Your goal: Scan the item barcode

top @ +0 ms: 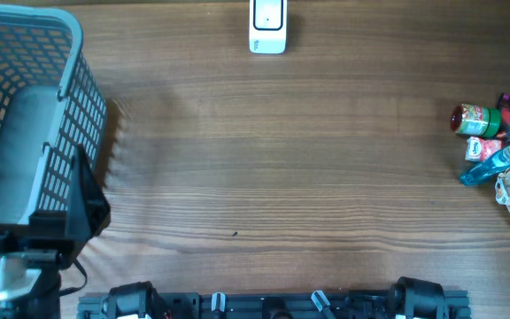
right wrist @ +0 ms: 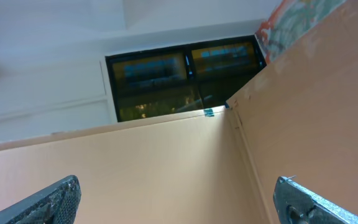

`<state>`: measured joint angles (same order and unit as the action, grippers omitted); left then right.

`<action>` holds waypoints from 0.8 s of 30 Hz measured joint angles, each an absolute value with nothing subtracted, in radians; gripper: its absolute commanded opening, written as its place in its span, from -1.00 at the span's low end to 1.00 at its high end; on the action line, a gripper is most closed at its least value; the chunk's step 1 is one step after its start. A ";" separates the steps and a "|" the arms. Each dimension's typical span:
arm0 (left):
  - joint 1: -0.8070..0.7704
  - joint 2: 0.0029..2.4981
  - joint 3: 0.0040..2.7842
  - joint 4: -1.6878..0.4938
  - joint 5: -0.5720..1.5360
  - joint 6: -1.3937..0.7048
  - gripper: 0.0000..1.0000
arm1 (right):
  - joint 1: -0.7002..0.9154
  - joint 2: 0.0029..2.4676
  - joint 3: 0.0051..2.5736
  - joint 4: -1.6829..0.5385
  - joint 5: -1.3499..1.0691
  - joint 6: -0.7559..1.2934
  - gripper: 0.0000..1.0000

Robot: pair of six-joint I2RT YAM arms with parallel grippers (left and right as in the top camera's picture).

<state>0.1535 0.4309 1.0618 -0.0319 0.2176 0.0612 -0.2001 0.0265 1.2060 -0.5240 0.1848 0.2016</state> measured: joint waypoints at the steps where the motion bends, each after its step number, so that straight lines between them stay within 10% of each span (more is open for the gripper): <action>1: 0.154 0.429 1.062 -0.014 0.207 0.061 1.00 | -0.200 0.027 1.206 -0.524 0.185 0.222 1.00; 24: 0.106 0.011 1.029 0.001 0.203 0.061 1.00 | -0.203 0.026 1.169 -0.490 -0.008 0.471 1.00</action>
